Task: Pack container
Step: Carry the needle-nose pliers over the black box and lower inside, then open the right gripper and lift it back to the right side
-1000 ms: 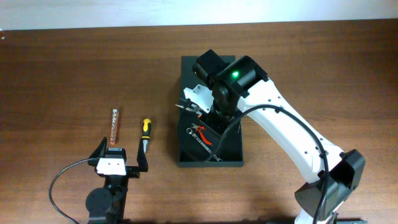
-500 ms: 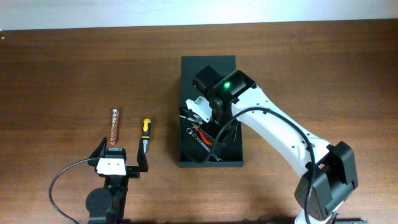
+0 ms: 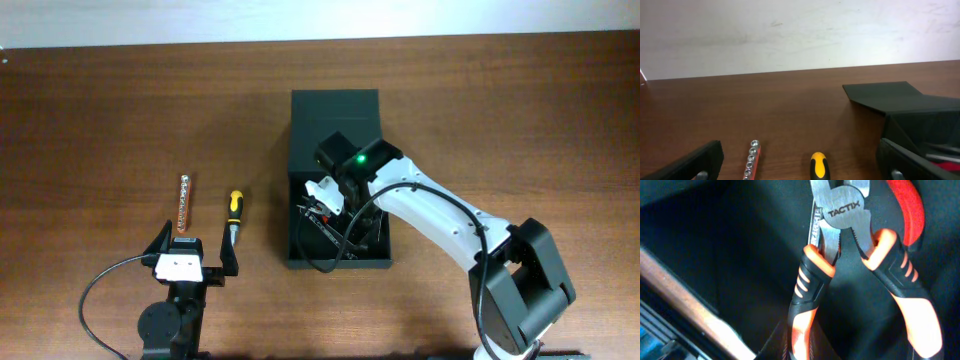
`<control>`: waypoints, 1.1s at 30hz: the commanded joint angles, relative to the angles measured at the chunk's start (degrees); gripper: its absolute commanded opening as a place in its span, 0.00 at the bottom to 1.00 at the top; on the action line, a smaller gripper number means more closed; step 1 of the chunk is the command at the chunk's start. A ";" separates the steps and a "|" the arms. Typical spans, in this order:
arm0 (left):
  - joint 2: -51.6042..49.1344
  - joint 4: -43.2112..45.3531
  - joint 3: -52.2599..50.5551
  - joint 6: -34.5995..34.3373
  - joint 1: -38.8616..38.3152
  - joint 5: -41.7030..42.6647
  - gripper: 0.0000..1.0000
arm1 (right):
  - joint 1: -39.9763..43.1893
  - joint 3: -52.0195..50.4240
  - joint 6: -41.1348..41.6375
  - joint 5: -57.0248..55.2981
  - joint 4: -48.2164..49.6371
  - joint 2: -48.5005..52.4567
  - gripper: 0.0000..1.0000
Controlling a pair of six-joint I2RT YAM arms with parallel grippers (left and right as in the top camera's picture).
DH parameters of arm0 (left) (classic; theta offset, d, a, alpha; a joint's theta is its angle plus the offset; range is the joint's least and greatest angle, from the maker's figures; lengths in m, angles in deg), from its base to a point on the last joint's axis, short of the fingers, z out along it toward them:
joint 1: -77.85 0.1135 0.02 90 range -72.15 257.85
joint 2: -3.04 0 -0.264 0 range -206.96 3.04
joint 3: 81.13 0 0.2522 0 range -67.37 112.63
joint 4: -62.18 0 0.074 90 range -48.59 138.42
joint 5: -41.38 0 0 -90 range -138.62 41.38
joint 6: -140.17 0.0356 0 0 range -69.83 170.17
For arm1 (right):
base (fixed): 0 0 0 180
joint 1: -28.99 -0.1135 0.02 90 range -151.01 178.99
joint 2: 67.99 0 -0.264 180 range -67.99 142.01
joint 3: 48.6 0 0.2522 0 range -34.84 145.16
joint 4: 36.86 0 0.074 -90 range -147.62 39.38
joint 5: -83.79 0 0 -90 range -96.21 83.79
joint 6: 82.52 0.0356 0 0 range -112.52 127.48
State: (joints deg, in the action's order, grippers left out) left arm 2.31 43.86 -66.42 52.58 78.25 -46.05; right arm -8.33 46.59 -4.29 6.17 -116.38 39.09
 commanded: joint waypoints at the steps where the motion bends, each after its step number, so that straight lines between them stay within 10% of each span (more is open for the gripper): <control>1: 0.44 -0.02 -0.44 0.90 0.13 -0.42 0.99 | -0.07 -1.20 0.24 0.96 1.31 -0.57 0.13; 15: 0.44 -0.02 -0.44 0.90 0.13 -0.42 0.99 | -0.04 -0.48 0.24 0.92 3.82 -0.59 0.44; 21: 0.44 -0.02 -0.44 0.90 0.13 -0.42 0.99 | 0.68 7.43 0.59 -0.35 2.86 -0.59 0.99; 33: 0.44 -0.02 -0.44 0.90 0.13 -0.44 0.99 | 16.11 34.56 10.93 -8.57 -12.28 -0.63 0.99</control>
State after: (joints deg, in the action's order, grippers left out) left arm 2.31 43.86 -66.42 52.61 78.25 -46.08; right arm 2.93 75.12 3.01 -0.10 -125.89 39.09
